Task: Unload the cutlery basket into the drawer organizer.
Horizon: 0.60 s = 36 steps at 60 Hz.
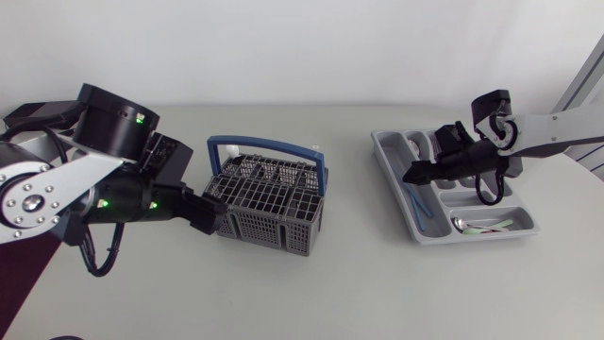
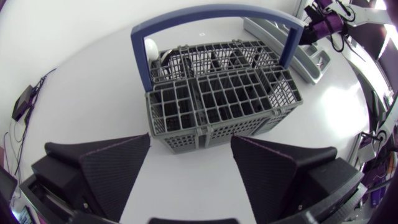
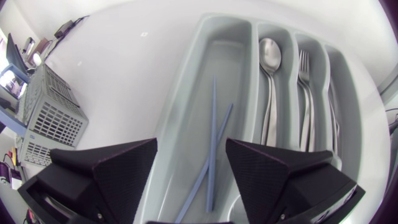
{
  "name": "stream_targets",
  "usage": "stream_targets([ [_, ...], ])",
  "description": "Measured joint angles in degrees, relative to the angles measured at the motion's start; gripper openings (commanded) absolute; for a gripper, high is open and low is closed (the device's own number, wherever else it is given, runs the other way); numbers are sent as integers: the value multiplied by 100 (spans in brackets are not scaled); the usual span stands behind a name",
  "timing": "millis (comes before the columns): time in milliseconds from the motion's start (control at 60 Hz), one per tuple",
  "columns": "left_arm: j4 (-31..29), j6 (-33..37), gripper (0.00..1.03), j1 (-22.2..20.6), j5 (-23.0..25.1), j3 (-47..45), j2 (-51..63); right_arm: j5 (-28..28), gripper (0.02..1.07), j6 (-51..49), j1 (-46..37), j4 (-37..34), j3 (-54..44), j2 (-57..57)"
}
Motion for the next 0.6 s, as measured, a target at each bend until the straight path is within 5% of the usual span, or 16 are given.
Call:
stream_targets([
  [100,-2,17,77,15,0,-173,-142,-61,87,-42,238,33,-140,-481],
  [367,210,162,11,20,0,-776,-262,-240,11,-59,1309,24,-205,-914],
  [600,892,304,5,66,-13,-1172,-105,-247,8,-31,1827,-146,636,-236],
])
